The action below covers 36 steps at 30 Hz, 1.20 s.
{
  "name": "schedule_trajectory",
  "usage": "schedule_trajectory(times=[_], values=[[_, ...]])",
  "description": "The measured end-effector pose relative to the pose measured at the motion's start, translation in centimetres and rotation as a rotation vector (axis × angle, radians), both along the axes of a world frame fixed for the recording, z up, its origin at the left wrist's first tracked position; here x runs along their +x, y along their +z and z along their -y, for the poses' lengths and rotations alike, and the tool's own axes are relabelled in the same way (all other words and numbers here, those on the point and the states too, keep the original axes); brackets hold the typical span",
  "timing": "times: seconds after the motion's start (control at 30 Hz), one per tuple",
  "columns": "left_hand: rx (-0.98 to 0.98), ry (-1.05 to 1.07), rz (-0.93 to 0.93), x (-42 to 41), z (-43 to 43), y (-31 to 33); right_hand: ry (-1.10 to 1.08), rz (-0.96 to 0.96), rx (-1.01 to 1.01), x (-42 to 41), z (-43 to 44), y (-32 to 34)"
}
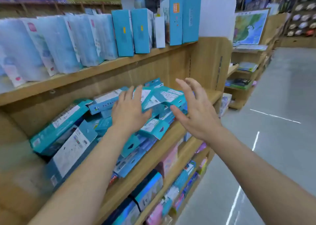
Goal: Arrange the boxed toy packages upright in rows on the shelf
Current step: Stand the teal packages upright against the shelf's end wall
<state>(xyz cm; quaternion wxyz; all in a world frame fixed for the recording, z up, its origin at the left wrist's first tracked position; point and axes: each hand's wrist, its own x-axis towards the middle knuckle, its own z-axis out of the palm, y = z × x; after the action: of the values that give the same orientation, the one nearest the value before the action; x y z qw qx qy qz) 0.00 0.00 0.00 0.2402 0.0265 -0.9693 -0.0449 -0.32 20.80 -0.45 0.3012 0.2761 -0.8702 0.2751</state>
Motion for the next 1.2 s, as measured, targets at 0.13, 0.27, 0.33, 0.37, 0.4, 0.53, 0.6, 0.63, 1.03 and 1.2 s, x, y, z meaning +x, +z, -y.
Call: schedule_trajectory(times=[0.13, 0.27, 0.33, 0.37, 0.4, 0.53, 0.6, 0.63, 1.03, 1.2], values=[[0.080, 0.101, 0.211, -3.9, 0.7, 0.1, 0.126, 0.034, 0.024, -5.1, 2.2, 0.3], [0.043, 0.187, 0.376, -5.9, 0.9, -0.6, 0.282, 0.061, 0.096, -10.5, 4.1, -0.6], [0.055, 0.230, 0.437, -6.5, 1.1, -0.7, 0.348, 0.090, 0.154, -12.8, 4.9, -1.0], [0.073, 0.255, 0.455, -6.8, 1.3, -0.5, 0.373, 0.111, 0.195, -14.0, 5.2, -1.1], [0.099, 0.287, 0.468, -7.0, 1.5, -0.3, 0.397, 0.131, 0.239, -15.1, 5.5, -1.2], [0.178, 0.340, 0.534, -7.6, 2.0, -0.1, 0.550, 0.242, 0.426, -19.1, 6.4, -1.7], [0.206, 0.327, 0.549, -7.5, 2.2, -0.1, 0.652, 0.301, 0.486, -20.6, 7.0, -2.0], [0.223, 0.323, 0.545, -7.5, 2.3, -0.1, 0.695, 0.310, 0.512, -21.3, 7.3, -2.2], [0.086, 0.408, 0.317, -5.8, 1.4, 2.4, 0.867, 0.289, 0.296, -23.6, 7.2, -1.7], [0.360, 0.353, 0.023, -4.0, 2.2, 3.6, 0.782, 0.386, 0.360, -24.4, 6.2, -2.4]])
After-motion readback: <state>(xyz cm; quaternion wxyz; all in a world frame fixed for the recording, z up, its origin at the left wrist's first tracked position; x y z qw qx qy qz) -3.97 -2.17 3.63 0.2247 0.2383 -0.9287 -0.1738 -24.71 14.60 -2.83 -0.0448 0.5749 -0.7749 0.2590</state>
